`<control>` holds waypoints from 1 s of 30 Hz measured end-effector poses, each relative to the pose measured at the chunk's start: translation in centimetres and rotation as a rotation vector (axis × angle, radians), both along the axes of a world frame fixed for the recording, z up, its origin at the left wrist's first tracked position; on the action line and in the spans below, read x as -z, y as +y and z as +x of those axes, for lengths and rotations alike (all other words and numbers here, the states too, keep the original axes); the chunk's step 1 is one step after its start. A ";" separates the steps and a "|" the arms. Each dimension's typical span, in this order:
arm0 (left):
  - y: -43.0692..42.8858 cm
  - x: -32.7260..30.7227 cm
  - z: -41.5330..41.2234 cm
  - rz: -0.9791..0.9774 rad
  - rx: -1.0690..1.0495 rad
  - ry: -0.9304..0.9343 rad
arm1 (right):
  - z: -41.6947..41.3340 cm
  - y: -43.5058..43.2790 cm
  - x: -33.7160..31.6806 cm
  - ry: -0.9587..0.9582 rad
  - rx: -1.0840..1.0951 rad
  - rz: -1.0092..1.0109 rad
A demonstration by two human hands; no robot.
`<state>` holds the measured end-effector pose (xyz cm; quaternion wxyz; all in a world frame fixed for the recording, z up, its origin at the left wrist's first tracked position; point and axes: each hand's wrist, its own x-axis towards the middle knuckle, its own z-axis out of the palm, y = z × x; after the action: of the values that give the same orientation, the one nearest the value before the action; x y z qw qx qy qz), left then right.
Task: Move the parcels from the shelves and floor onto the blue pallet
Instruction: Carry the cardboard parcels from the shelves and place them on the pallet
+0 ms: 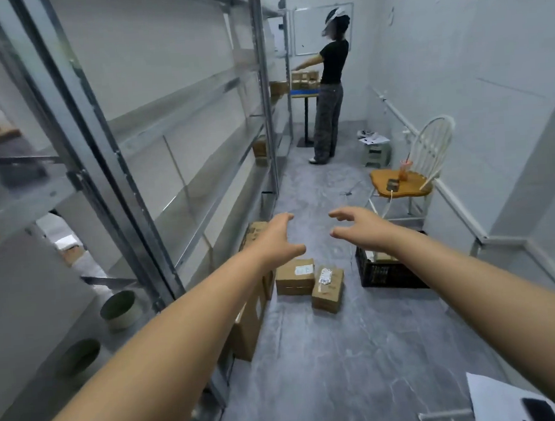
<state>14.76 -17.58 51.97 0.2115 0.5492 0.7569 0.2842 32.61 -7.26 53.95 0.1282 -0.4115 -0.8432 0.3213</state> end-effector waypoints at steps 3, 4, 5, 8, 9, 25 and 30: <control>5.9 0.7 -0.6 -0.011 0.030 0.018 | -0.4 5.5 0.9 -0.005 0.032 -0.011; 8.0 0.9 -0.9 -0.019 0.039 0.024 | -0.6 7.5 1.1 0.004 0.040 -0.015; 10.0 1.1 -1.2 -0.025 0.043 0.025 | -0.9 9.6 1.3 0.016 0.050 -0.022; 16.2 1.7 -2.2 -0.023 0.027 -0.002 | -2.0 15.9 2.1 0.043 0.080 -0.061; 18.2 1.9 -2.6 -0.026 0.022 -0.015 | -2.4 17.9 2.5 0.045 0.085 -0.076; 42.7 10.9 -15.9 -0.116 -0.030 -0.183 | -17.2 42.4 11.5 -0.006 0.081 -0.200; 51.9 15.5 -23.3 -0.175 -0.037 -0.292 | -24.8 50.3 16.5 -0.016 0.159 -0.306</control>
<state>-8.56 34.30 36.42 0.3612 0.4675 0.7499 0.2977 7.77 43.01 37.44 0.0822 -0.4941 -0.7502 0.4317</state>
